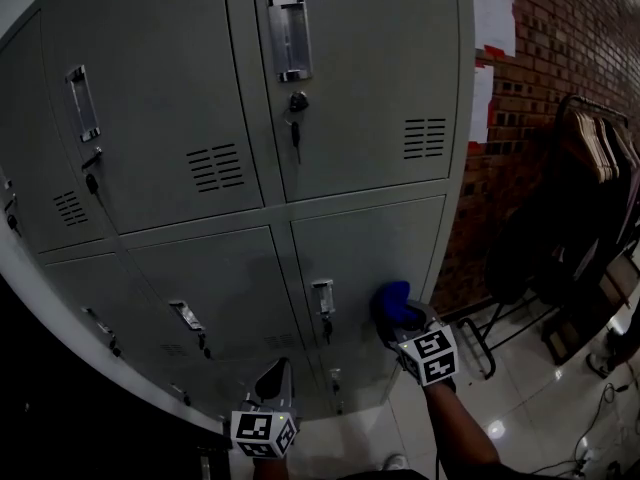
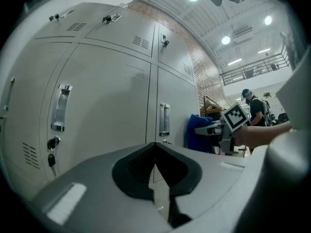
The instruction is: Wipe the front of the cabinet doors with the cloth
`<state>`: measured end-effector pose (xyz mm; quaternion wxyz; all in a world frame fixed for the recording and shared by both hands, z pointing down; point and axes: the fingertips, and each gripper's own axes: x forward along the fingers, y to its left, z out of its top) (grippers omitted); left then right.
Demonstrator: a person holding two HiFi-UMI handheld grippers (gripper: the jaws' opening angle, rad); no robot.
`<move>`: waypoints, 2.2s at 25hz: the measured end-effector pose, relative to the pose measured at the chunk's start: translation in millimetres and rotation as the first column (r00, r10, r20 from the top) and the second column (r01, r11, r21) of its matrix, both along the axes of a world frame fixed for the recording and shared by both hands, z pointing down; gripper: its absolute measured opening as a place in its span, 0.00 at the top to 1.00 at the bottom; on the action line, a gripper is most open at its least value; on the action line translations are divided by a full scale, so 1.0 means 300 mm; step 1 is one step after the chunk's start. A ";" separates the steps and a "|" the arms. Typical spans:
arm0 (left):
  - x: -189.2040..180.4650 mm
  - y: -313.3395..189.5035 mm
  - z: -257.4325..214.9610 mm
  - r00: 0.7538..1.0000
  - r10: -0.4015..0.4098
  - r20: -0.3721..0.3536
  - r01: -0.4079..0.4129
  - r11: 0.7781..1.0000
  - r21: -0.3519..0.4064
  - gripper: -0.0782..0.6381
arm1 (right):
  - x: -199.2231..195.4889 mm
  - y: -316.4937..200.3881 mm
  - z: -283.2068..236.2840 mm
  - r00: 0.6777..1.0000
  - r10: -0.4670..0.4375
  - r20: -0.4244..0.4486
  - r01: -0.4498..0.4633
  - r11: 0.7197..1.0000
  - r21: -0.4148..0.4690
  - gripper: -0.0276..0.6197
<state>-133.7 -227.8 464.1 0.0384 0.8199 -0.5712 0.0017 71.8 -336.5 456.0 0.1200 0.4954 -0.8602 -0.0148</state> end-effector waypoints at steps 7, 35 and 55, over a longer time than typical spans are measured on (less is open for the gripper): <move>0.005 -0.002 0.018 1.000 0.002 0.003 -0.002 1.000 -0.004 0.87 | -0.206 0.039 0.040 0.994 -0.105 0.014 0.105 0.994 -0.018 0.87; 0.006 -0.031 0.059 1.000 -0.003 -0.018 0.002 0.999 -0.035 0.87 | -0.258 -0.009 0.107 0.994 -0.057 -0.089 0.058 0.998 0.005 0.87; 0.081 -0.065 0.082 0.999 0.030 -0.026 -0.031 0.998 -0.049 0.87 | 0.153 -0.084 0.139 0.974 0.196 -0.116 -0.197 0.980 0.001 0.86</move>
